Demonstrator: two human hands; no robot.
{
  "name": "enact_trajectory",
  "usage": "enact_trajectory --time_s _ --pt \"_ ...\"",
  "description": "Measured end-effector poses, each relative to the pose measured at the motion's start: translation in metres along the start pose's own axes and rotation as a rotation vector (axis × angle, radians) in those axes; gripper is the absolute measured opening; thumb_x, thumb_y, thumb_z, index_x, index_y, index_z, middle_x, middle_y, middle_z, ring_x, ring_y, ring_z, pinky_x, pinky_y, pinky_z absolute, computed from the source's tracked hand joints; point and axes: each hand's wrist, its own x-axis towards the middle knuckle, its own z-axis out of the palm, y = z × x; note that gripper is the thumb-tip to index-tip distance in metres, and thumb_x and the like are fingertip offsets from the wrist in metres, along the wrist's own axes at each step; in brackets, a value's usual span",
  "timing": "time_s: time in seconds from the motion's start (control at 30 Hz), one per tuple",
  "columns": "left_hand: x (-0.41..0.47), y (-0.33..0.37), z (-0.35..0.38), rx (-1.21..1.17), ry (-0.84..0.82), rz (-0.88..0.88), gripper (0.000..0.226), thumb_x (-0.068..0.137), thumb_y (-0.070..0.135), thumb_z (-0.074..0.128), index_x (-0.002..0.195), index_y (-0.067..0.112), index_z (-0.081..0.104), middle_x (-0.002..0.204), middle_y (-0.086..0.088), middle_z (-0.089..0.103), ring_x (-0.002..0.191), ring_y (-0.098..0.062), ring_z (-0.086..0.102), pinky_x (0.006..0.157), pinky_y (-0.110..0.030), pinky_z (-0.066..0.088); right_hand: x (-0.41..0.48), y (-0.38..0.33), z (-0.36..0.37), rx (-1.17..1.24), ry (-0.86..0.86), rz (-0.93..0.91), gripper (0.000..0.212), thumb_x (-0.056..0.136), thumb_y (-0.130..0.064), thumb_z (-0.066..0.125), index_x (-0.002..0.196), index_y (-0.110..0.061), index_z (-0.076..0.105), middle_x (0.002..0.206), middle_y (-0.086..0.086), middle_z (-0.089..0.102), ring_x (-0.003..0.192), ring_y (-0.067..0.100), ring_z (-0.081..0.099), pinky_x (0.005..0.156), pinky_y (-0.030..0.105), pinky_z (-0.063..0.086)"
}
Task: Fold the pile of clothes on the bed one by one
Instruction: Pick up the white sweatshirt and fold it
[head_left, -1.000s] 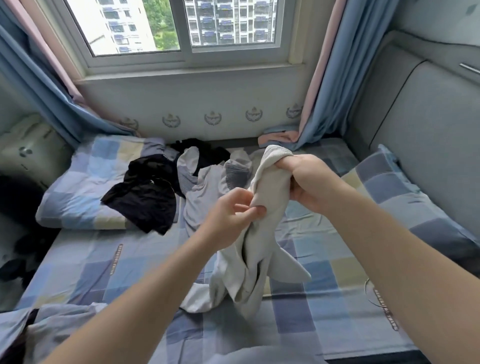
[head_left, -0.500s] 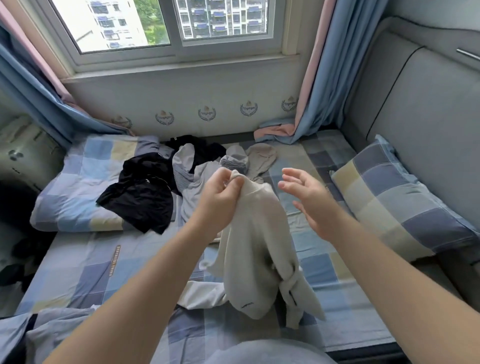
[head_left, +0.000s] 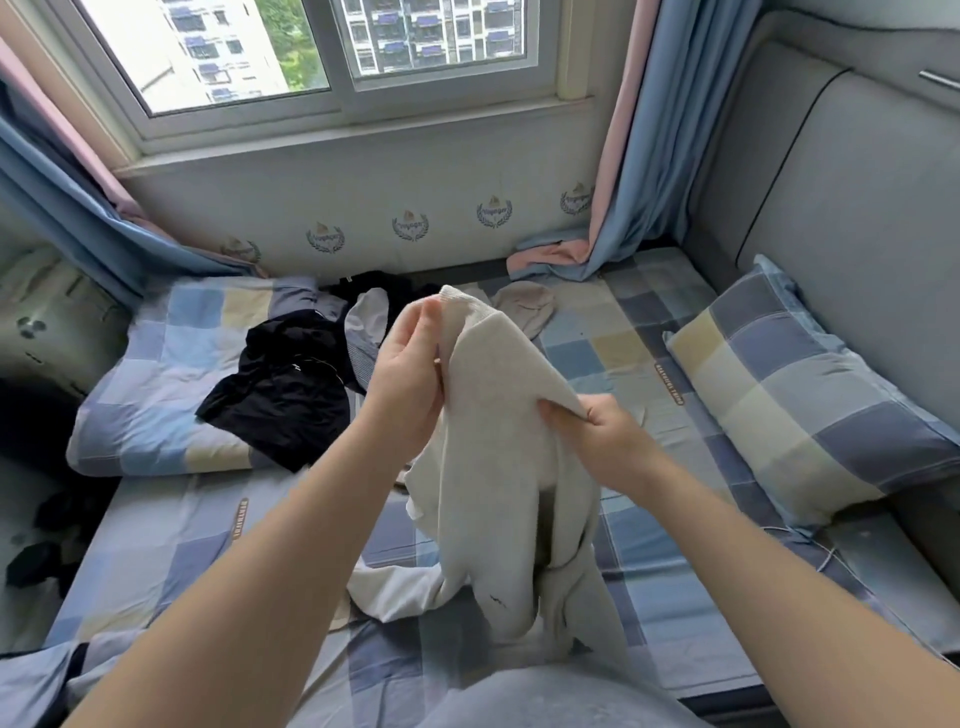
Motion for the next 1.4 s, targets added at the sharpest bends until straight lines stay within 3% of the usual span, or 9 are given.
enact_trajectory --time_s 0.1,0.23,0.4,0.57,0.67,0.77,0.93,1.07,1.4 --pt "-0.006 -0.022 -0.007 0.186 -0.122 -0.207 0.078 0.075 0.077 0.063 0.122 0.015 0.065 0.108 -0.015 0.063 0.093 -0.027 0.057 0.076 -0.039 0.045 0.002 -0.020 -0.016 0.037 0.023 -0.059 0.073 0.088 -0.064 0.062 0.074 0.006 0.050 0.068 0.008 0.041 0.061 0.020 0.034 0.055 0.035 0.025" --pt "-0.024 -0.063 -0.017 0.564 -0.374 -0.223 0.008 0.095 0.013 0.070 0.102 0.009 0.069 0.077 0.017 0.070 0.071 0.003 0.062 0.064 -0.011 0.045 0.005 -0.028 -0.031 0.150 0.053 -0.063 0.061 0.089 -0.055 0.067 0.079 0.004 0.057 0.074 0.010 0.047 0.068 0.022 0.039 0.057 0.031 0.031" --pt "-0.020 -0.063 -0.026 0.452 -0.254 -0.216 0.019 0.101 0.023 0.059 0.100 0.005 0.062 0.083 0.001 0.063 0.072 -0.005 0.058 0.066 -0.020 0.048 0.007 -0.025 -0.053 0.019 0.040 0.007 0.092 0.075 -0.071 0.069 0.096 0.018 0.060 0.082 0.015 0.061 0.076 0.024 0.054 0.072 0.040 0.041" --pt "-0.020 -0.043 -0.018 0.523 -0.190 -0.093 0.039 0.092 0.039 0.060 0.103 0.002 0.066 0.087 -0.003 0.061 0.080 -0.013 0.052 0.070 -0.030 0.041 0.005 -0.004 -0.066 0.039 0.027 0.062 0.056 0.085 -0.049 0.068 0.098 0.005 0.070 0.086 0.010 0.069 0.078 0.021 0.061 0.074 0.036 0.047" --pt "-0.023 -0.031 -0.005 0.316 -0.079 -0.070 0.045 0.095 0.037 0.057 0.115 -0.003 0.062 0.097 -0.013 0.061 0.088 -0.021 0.054 0.077 -0.035 0.043 0.009 0.008 -0.061 -0.120 0.294 0.015 0.038 0.090 -0.045 0.070 0.100 -0.009 0.066 0.091 0.000 0.066 0.084 0.018 0.060 0.076 0.034 0.046" --pt "-0.025 -0.017 0.016 0.202 -0.058 -0.024 0.034 0.097 0.037 0.054 0.099 0.003 0.057 0.089 -0.010 0.049 0.080 -0.024 0.044 0.068 -0.036 0.039 -0.012 0.002 -0.044 -0.233 0.595 -0.169 0.037 0.088 -0.044 0.072 0.115 -0.027 0.054 0.111 -0.007 0.059 0.102 0.012 0.057 0.083 0.019 0.045" --pt "-0.030 0.006 0.053 0.151 -0.124 0.063 0.024 0.098 0.033 0.055 0.083 0.014 0.057 0.081 -0.008 0.057 0.079 -0.022 0.054 0.073 -0.038 0.046 -0.043 0.004 0.021 0.051 0.014 0.003 0.036 0.084 -0.035 0.078 0.112 -0.035 0.056 0.104 -0.012 0.068 0.095 0.000 0.066 0.076 0.019 0.053" --pt "-0.020 0.022 0.043 0.215 -0.127 0.117 0.023 0.103 0.031 0.051 0.092 0.011 0.056 0.087 -0.011 0.051 0.082 -0.024 0.049 0.076 -0.040 0.042 -0.037 0.032 0.021 -0.072 0.084 0.002 0.003 0.095 -0.029 0.068 0.097 -0.027 0.069 0.090 -0.008 0.073 0.089 0.016 0.068 0.077 0.036 0.053" --pt "0.015 0.042 -0.016 0.520 0.152 0.215 0.024 0.096 0.037 0.052 0.081 0.018 0.058 0.077 -0.005 0.049 0.073 -0.019 0.045 0.068 -0.037 0.040 -0.043 0.009 -0.017 -0.388 0.025 -0.086 0.039 0.099 -0.051 0.043 0.065 -0.035 0.054 0.052 -0.017 0.052 0.052 0.002 0.045 0.054 0.022 0.031"
